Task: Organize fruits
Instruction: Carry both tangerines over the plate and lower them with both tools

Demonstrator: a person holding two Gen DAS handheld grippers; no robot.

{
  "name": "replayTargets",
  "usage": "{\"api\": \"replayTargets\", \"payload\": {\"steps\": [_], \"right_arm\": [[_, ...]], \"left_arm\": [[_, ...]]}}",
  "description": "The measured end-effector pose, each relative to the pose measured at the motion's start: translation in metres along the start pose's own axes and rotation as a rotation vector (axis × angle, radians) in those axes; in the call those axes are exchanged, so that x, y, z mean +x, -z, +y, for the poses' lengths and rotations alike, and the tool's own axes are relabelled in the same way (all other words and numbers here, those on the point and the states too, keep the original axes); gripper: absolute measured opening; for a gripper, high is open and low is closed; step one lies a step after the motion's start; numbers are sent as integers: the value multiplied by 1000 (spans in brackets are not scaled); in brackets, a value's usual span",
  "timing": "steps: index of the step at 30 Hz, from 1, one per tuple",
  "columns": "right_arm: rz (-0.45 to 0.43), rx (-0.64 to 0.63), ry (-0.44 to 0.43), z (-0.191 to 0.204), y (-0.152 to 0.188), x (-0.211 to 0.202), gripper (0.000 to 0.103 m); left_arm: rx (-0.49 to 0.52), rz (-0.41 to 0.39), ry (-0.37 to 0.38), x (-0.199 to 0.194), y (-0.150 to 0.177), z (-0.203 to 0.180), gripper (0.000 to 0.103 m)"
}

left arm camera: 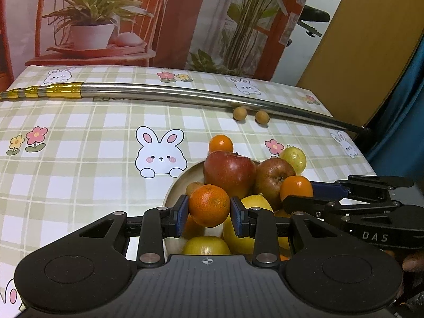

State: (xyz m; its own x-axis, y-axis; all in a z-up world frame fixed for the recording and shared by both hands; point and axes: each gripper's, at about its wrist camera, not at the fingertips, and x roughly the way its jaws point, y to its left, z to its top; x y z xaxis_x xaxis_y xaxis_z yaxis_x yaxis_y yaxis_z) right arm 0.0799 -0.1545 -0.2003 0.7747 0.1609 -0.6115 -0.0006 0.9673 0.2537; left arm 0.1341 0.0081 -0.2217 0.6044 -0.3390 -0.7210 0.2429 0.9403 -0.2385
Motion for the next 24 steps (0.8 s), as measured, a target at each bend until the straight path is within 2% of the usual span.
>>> {"api": "replayTargets", "payload": {"steps": [24], "right_arm": [[22,-27,1,4,3,5,32]], "left_arm": [[5,29,3,16,-3,-4,36]]}}
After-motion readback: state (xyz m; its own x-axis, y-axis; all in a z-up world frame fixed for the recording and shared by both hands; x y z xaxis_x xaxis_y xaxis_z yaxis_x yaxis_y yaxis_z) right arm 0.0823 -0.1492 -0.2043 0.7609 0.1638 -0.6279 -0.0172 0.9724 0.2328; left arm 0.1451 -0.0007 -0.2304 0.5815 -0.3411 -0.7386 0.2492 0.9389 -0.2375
